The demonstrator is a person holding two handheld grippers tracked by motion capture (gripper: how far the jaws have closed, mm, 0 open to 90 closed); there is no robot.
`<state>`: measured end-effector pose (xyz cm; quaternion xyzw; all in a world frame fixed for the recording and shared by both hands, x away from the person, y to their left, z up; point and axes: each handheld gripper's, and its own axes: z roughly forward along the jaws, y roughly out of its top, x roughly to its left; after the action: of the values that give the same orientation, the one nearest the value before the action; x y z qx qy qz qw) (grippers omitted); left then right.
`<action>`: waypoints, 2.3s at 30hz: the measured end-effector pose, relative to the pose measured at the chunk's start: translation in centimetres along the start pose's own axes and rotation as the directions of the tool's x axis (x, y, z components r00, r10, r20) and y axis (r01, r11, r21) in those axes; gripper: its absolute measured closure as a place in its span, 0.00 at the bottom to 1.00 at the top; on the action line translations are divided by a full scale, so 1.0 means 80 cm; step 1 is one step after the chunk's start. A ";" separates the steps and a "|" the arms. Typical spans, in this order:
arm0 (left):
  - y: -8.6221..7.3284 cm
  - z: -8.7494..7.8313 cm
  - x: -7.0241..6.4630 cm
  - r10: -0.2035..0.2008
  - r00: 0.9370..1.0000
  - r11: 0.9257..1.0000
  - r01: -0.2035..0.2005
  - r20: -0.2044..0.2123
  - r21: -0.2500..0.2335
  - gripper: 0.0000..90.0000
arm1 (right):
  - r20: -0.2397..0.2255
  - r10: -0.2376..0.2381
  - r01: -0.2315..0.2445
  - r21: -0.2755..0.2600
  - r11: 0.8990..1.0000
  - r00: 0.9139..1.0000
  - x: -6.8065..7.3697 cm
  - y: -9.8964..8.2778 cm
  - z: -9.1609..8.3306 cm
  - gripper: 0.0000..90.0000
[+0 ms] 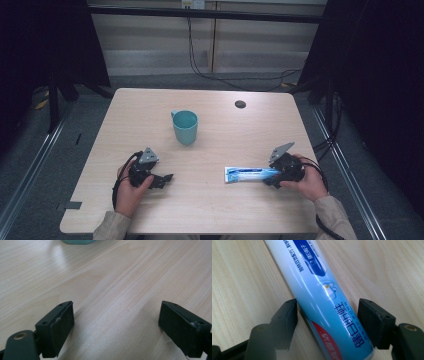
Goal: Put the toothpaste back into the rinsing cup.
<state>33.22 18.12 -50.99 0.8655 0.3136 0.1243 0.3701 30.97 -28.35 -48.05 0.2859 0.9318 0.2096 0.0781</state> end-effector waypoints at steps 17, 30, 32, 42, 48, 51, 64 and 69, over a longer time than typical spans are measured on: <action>0.000 0.000 0.000 0.000 1.000 1.000 0.000 0.000 0.001 0.14 | -0.007 0.011 -0.010 0.084 0.996 1.000 0.008 0.009 -0.012 0.79; 0.000 0.000 0.000 0.001 1.000 1.000 -0.001 -0.001 0.002 0.14 | -0.003 0.043 -0.042 0.036 0.998 0.999 0.010 0.005 -0.025 0.81; 0.000 0.000 0.000 0.001 1.000 1.000 -0.001 0.000 0.001 0.14 | -0.015 0.053 -0.053 0.020 0.998 0.998 0.010 0.007 -0.029 0.81; 0.000 0.000 0.000 0.000 1.000 1.000 0.000 0.000 0.002 0.14 | -0.025 0.056 -0.056 -0.011 0.998 0.998 0.013 0.024 -0.037 0.81; 0.000 0.000 0.000 -0.001 1.000 1.000 0.001 0.000 0.001 0.14 | -0.040 0.060 -0.061 -0.033 0.998 0.997 0.015 0.036 -0.042 0.81; 0.000 -0.001 0.000 -0.001 1.000 1.000 0.001 0.001 -0.001 0.15 | -0.047 0.063 -0.066 -0.059 0.996 0.997 0.014 0.040 -0.043 0.81; 0.001 -0.002 -0.002 -0.005 1.000 1.000 0.005 0.007 -0.018 0.18 | -0.066 0.085 -0.093 -0.137 0.986 0.994 0.017 0.053 -0.040 0.81; 0.006 -0.006 -0.002 -0.020 0.999 0.998 0.021 0.027 -0.051 0.18 | -0.069 0.082 -0.091 -0.152 0.984 0.994 0.018 0.060 -0.041 0.81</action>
<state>33.10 17.98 -50.29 0.8540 0.3144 0.1171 0.3977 31.32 -25.09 -43.02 0.3125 0.9013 0.2934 0.0618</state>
